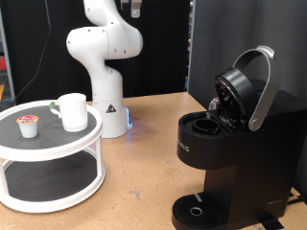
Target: Make a cup of coffee with the keurig machine
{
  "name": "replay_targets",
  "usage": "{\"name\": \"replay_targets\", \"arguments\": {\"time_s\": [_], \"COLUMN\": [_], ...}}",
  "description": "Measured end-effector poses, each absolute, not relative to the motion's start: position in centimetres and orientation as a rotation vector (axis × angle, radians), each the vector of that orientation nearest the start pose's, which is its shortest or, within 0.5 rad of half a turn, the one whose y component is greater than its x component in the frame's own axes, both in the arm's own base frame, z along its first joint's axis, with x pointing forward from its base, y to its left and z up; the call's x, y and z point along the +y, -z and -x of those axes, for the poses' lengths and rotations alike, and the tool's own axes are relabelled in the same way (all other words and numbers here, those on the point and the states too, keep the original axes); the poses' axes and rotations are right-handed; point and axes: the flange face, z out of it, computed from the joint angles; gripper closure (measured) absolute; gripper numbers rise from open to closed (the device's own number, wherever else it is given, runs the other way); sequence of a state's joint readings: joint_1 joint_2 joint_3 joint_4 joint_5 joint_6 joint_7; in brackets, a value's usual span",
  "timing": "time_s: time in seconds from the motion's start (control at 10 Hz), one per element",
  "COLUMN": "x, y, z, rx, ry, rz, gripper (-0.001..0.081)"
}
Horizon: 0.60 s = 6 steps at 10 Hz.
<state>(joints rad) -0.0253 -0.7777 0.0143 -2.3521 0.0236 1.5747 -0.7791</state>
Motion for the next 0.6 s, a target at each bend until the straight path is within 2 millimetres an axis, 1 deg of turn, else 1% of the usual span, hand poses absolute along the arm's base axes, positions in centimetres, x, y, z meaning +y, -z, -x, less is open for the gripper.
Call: {"name": "replay_targets", "arguments": {"time_s": [0.1, 0.2, 0.3, 0.5, 0.6], "x": [0.0, -0.6, -1.8, -5.2, -7.0], "y": [-59.1, -59.2, -59.3, -59.2, -58.9], "z": [-31.1, -31.3, -31.4, -31.4, -31.1], "rx": [-1.175, -1.182, -1.182, -1.167, -1.19], "ry": [0.036, 0.071, 0.108, 0.15, 0.118], "rz": [2.898, 2.882, 2.866, 2.833, 2.825], "gripper": [-0.0002, -0.0002, -0.0002, -0.0002, -0.0002]}}
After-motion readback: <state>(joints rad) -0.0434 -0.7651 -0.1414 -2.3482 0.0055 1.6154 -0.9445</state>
